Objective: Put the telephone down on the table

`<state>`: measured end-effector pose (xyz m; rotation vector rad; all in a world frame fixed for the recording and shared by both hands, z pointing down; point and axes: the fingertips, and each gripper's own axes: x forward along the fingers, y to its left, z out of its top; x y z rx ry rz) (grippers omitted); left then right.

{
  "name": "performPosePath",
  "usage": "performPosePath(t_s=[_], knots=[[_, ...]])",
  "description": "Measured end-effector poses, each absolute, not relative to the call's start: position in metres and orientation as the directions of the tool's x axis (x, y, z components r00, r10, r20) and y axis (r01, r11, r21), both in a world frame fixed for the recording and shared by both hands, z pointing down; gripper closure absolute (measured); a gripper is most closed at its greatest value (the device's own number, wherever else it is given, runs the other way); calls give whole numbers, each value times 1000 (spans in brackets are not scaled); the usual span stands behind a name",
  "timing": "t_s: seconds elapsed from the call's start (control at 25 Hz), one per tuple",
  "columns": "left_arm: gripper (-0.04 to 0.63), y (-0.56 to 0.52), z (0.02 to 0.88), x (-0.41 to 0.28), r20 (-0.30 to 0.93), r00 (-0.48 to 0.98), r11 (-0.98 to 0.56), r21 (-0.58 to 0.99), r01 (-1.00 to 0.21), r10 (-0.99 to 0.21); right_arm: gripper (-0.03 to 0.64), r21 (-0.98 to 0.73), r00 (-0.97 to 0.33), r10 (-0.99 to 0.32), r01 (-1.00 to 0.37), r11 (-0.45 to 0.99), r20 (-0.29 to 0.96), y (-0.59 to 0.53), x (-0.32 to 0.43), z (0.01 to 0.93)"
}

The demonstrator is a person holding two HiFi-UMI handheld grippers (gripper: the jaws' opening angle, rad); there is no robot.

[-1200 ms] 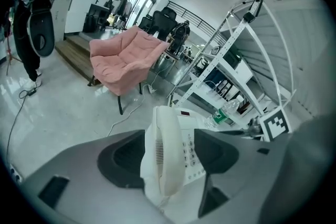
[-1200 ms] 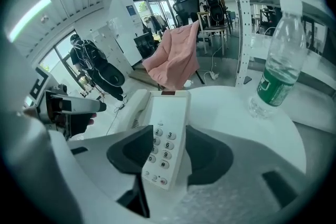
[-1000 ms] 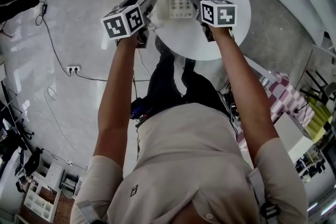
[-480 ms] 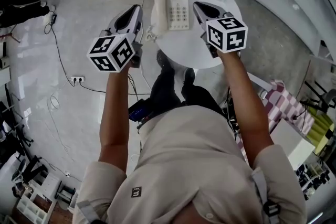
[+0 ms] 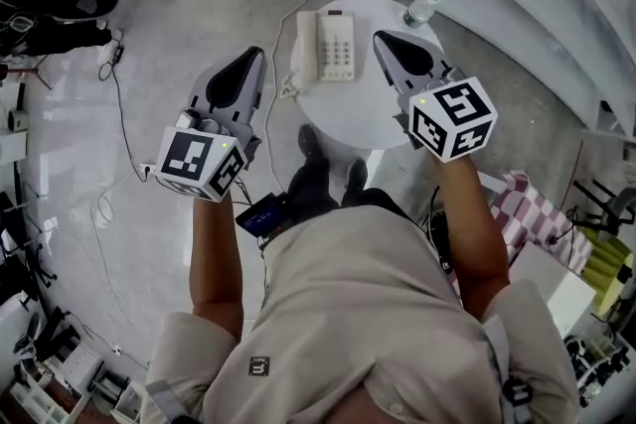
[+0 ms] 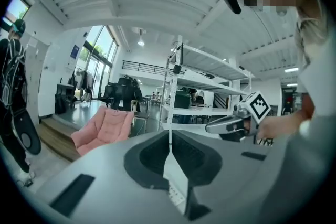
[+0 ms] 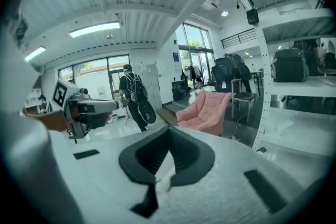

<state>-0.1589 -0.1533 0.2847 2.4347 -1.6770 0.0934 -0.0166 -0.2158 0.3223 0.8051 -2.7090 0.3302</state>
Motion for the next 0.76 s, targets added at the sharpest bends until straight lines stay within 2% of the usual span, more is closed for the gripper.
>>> performPosePath(t_s=[0.28,0.76], knots=[[578,-118,243,-153,139,338,-332,60,-941,-931,626,-115,-823,-491,-538,835,284,-187,0,274],[578,-84,230,-131,129,305,-302,40,-952,-944,626,-81,-840,-473,-509,857,265,-152,33,251]])
